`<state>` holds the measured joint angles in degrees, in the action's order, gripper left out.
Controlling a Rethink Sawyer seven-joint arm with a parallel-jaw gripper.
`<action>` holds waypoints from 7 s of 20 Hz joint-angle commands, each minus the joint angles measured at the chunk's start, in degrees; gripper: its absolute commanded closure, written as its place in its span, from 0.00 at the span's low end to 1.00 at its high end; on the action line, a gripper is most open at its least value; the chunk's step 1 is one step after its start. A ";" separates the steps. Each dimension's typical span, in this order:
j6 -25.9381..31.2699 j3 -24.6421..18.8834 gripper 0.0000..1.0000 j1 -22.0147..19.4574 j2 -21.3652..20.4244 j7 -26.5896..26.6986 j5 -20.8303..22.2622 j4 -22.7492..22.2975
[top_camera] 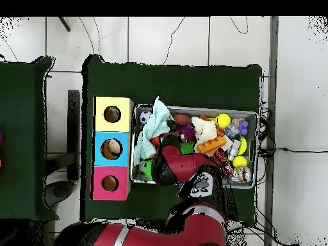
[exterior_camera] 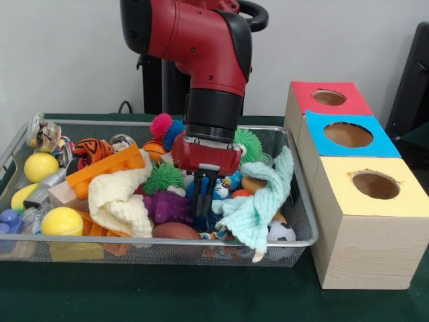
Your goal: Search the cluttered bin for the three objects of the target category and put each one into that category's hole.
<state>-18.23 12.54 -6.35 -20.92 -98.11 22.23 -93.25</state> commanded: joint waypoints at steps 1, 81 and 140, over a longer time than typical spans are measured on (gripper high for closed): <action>-6.14 -10.25 1.00 -3.46 1.56 -9.66 3.55 3.10; -6.53 6.17 0.00 8.56 8.94 -3.83 -3.16 10.64; -5.74 -3.02 1.00 0.72 -0.16 -12.46 7.67 -1.63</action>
<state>-22.92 17.21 -3.29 -16.86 -98.12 26.78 -86.89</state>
